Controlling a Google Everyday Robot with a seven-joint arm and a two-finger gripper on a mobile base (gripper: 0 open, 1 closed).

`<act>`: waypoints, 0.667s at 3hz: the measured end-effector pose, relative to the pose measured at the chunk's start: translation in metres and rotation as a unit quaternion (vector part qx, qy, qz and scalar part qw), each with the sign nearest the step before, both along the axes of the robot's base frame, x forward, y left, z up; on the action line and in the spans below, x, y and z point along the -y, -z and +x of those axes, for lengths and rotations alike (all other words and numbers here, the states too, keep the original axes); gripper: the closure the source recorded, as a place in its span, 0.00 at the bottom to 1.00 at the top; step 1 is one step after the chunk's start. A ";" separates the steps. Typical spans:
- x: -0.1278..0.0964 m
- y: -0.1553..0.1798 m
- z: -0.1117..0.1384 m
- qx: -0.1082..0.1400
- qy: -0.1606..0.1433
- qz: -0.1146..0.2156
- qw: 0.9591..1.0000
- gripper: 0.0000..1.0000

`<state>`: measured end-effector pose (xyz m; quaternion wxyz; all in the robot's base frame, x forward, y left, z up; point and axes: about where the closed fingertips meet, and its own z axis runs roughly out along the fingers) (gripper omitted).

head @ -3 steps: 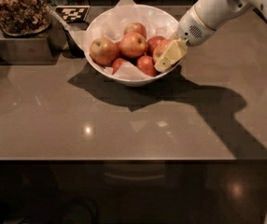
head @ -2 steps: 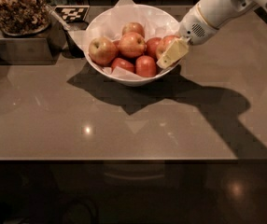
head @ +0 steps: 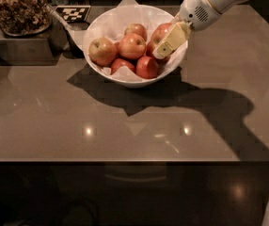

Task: Pick apple from white bowl

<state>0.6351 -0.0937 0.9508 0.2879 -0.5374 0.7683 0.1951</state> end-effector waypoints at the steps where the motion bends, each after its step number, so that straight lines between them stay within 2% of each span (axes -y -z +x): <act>1: -0.011 -0.017 -0.004 -0.003 -0.035 0.026 0.999 1.00; 2: -0.013 -0.031 -0.008 -0.003 -0.058 0.043 0.997 1.00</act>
Offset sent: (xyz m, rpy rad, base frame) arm -0.0142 0.0056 0.0570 0.1170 0.0102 0.1749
